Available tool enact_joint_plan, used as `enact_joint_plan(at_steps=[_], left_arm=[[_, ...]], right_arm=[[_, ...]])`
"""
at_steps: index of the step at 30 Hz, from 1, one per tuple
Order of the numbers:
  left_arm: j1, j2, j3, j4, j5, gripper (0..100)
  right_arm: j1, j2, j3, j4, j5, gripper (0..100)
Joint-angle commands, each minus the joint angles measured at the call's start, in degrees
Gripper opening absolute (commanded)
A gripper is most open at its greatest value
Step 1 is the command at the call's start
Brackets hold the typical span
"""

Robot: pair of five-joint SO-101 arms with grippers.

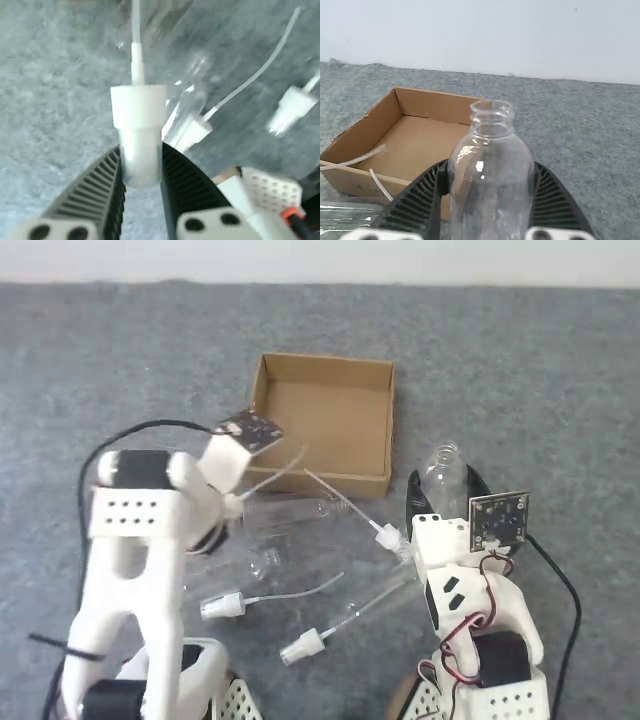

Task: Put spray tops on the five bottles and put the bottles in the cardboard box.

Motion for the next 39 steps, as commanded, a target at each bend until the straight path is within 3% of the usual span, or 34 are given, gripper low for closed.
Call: enact_joint_plan(at_steps=[1, 7, 12, 20, 27, 33, 39], left_arm=[[-7.74, -2.64, -3.21, 1.32, -14.07, 1], [-16.44, -2.64, -1.19, 0.97, -37.98, 1], [-22.15, -2.64, -0.84, -0.18, -49.32, 1], [-33.76, -2.64, 6.11, -13.8, -68.31, 1], [-37.36, -2.64, 13.67, -28.48, -69.63, 1], [-38.95, -2.64, 13.58, -29.54, -69.54, 12], [-38.68, -2.64, 12.88, -31.65, -63.38, 16]], right_arm=[[0.75, -0.84, -0.88, -1.27, -0.44, 11.7], [0.66, -0.84, -0.88, -1.27, -0.44, 11.7], [0.57, -0.84, -0.62, -1.36, -0.44, 11.7], [0.48, -0.84, -0.09, -1.45, -0.26, 11.7], [0.4, -0.84, 0.62, -2.68, -0.35, 11.7], [0.4, -0.84, 0.88, -2.68, -0.18, 11.7], [0.4, -0.84, 0.88, -2.68, -0.18, 11.7]])
